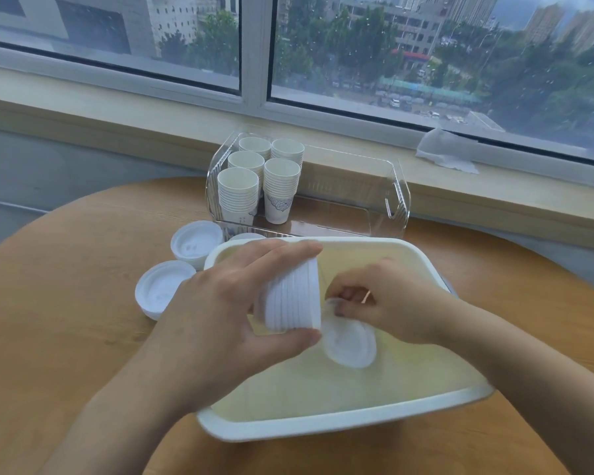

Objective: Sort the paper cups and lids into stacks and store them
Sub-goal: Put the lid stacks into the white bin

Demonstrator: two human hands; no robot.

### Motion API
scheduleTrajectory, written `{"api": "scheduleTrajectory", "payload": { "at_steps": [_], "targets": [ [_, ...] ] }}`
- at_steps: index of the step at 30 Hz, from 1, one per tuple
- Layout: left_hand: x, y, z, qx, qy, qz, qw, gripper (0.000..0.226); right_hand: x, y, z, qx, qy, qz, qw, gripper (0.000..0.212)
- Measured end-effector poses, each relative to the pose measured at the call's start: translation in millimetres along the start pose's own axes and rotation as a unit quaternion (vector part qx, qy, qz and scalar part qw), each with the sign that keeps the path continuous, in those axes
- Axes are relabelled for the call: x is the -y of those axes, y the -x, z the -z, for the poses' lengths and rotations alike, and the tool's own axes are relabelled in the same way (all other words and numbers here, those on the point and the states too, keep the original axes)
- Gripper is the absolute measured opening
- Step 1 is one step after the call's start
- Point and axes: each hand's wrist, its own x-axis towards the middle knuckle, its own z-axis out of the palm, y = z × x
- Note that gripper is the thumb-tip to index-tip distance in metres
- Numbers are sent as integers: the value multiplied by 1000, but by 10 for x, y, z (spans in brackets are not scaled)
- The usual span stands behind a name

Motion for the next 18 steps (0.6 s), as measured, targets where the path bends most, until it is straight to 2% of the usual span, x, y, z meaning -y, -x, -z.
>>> {"api": "scheduleTrajectory", "payload": {
  "at_steps": [3,6,9,11,18],
  "targets": [
    [-15,-2,16,-7,10,0,1000,76,-46,43,25,-83,-126,-15,988,6],
    [-38,8,36,-32,33,10,999,78,-17,94,108,-159,-281,-37,946,9],
    [-74,11,50,-67,53,30,996,78,76,142,213,-195,-382,-47,902,10],
    [-116,11,57,-77,63,40,994,77,180,169,257,-205,-414,-38,886,14],
    [-333,41,131,-78,135,54,986,80,542,247,205,-261,-407,31,875,26]
  ]
}}
